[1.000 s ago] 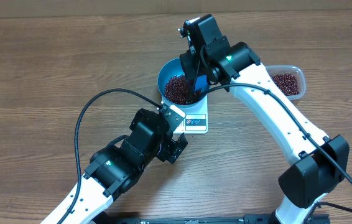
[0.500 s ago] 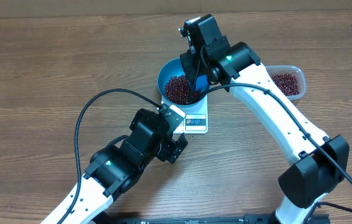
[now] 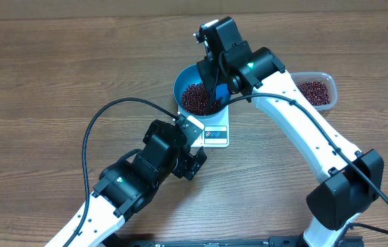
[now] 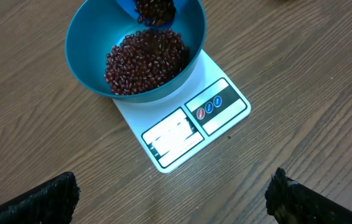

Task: Scoop item into bowl and weigh 150g on scale
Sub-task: 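Tip the blue cup with the right gripper to pour beans into bowl, then hold the tipped blue cup over the bowl, shaking out remaining beans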

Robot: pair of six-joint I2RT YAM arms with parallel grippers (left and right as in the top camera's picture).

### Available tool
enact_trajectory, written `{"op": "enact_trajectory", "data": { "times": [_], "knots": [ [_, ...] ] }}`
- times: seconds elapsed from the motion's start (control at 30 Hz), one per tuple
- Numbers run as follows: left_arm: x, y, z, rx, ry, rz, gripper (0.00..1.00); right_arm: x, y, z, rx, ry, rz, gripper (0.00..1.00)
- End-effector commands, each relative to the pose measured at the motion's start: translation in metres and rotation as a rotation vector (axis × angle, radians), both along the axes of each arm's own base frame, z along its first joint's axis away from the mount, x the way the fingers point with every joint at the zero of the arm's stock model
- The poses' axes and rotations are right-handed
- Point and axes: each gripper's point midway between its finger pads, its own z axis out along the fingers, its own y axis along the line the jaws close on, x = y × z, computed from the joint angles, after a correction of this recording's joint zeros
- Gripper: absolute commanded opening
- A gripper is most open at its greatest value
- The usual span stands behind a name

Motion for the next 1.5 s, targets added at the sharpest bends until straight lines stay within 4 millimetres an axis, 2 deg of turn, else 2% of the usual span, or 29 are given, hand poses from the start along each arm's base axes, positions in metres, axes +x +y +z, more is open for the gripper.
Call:
{"op": "enact_trajectory", "data": {
  "times": [0.0,1.47],
  "knots": [
    [0.0014,0.0021,-0.0029,0.003,0.004,0.019,0.99,-0.0021,0.0061,0.0411,0.023,-0.096,0.036,0.04],
    [0.0014,0.0021,-0.0029,0.003,0.004,0.019,1.00,-0.0042,0.0091,0.0416,-0.014,-0.116,0.054,0.04]
  ]
}}
